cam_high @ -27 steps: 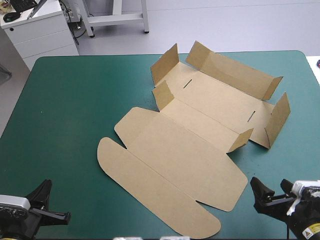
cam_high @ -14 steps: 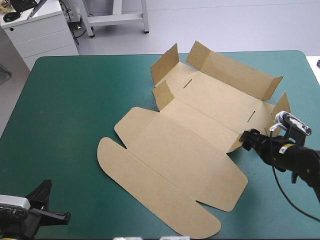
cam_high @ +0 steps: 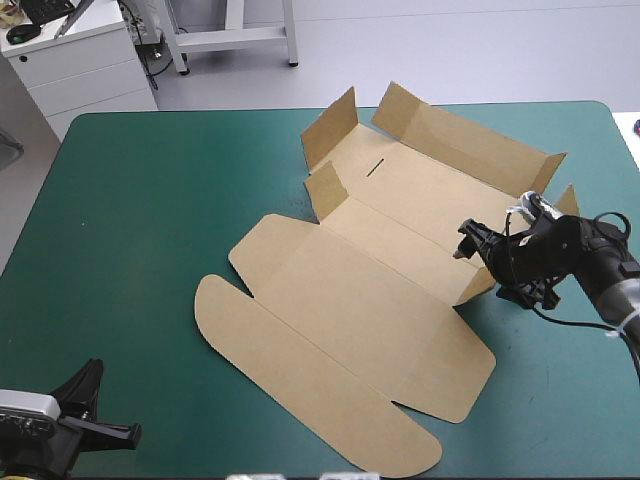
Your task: Fold the box
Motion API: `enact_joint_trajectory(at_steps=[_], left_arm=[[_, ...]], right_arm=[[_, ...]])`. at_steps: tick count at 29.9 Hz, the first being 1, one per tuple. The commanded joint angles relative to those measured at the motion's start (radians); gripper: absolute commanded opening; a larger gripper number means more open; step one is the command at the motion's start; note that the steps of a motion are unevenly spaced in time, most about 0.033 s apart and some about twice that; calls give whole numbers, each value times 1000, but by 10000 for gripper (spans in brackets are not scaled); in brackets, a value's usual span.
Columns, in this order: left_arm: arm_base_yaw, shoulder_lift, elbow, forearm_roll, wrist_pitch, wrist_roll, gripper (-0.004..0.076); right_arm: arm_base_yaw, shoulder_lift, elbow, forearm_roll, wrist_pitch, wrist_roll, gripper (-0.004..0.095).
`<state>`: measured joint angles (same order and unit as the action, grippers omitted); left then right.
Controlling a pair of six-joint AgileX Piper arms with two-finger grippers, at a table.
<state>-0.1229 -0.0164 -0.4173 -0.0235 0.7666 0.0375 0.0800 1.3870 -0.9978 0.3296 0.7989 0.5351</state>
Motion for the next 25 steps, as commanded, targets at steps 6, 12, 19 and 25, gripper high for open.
enact_joint_trajectory(at_steps=[6,12,19,25], left_arm=[[0,4,-20,-7,-76,-7,-10],[0,4,-20,-7,-76,-7,-10],[0,4,-20,-7,-76,-7,-10],[0,4,-20,-7,-76,-7,-10]], right_arm=[[0,60,-36,54,81,28,482],[0,61,-36,21,92,44,-9],[0,62,-36,-46,106,-22,-14],[0,65,-80,-127,179,-226,-14]])
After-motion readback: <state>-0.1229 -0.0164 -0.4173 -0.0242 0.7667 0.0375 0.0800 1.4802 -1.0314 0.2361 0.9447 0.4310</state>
